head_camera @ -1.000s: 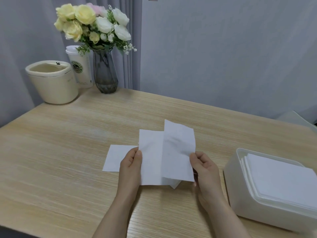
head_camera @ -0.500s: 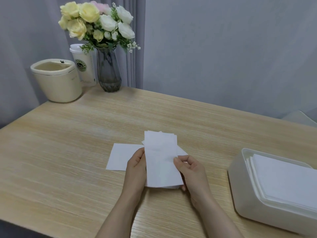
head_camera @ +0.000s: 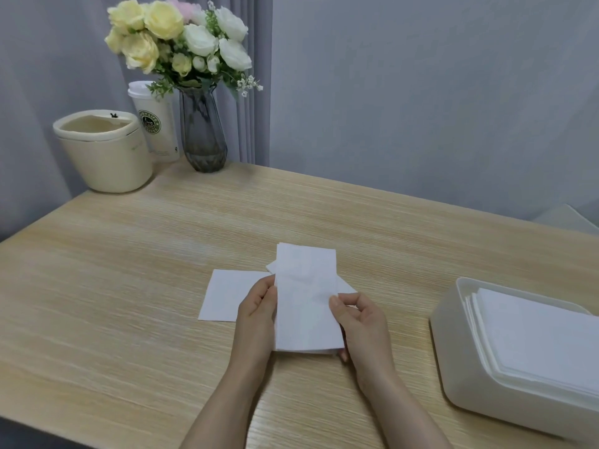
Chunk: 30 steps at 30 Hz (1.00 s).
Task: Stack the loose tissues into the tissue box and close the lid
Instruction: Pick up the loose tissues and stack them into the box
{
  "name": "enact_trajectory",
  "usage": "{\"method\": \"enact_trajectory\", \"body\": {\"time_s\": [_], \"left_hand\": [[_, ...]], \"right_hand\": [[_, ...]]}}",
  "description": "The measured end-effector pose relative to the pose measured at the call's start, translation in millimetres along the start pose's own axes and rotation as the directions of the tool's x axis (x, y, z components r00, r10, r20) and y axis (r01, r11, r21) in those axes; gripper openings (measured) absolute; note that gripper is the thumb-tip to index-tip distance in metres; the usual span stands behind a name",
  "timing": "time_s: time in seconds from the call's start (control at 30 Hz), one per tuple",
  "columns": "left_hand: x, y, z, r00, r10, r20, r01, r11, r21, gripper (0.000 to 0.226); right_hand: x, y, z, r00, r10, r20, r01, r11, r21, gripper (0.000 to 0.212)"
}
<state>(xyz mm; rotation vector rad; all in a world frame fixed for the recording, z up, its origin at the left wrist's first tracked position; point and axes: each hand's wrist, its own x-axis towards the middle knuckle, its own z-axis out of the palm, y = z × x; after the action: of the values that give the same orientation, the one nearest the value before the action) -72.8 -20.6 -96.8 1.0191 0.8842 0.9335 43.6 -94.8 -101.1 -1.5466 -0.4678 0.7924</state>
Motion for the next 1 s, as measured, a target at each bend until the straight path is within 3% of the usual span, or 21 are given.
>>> {"method": "enact_trajectory", "body": {"time_s": [0.3, 0.47, 0.6, 0.73, 0.9, 1.0], "left_hand": [[-1.0, -1.3, 1.1, 0.997, 0.073, 0.023, -0.075, 0.994, 0.079, 0.019], [1.8, -7.7, -3.8, 0.991, 0.129, -0.044, -0.115, 0.965, 0.236, 0.021], [2.7, -3.2, -12.1, 0.970, 0.181, -0.163, -0.150, 0.972, 0.182, 0.020], [4.3, -3.5, -14.0, 0.960, 0.153, -0.233, -0.134, 0.986, 0.095, 0.018], [4.1, -2.6, -14.4, 0.957, 0.132, -0.257, -0.115, 0.990, 0.081, 0.020], [3.4, -1.7, -12.9, 0.959, 0.132, -0.251, -0.112, 0.989, 0.093, 0.021]], "right_hand": [[-0.8, 1.7, 1.4, 0.999, -0.020, -0.030, 0.020, 1.000, -0.024, 0.014], [-0.9, -3.7, -2.6, 0.998, -0.058, -0.023, 0.058, 0.998, 0.018, 0.008], [14.7, -5.9, -19.8, 0.940, -0.285, -0.187, 0.207, 0.913, -0.351, 0.010], [28.7, -7.9, -30.2, 0.966, -0.234, -0.107, 0.107, 0.743, -0.661, 0.029], [37.2, -16.8, -21.4, 0.989, -0.144, -0.037, 0.063, 0.634, -0.771, 0.042], [43.7, -22.8, -17.1, 0.996, -0.085, -0.010, 0.045, 0.622, -0.782, 0.038]]}}
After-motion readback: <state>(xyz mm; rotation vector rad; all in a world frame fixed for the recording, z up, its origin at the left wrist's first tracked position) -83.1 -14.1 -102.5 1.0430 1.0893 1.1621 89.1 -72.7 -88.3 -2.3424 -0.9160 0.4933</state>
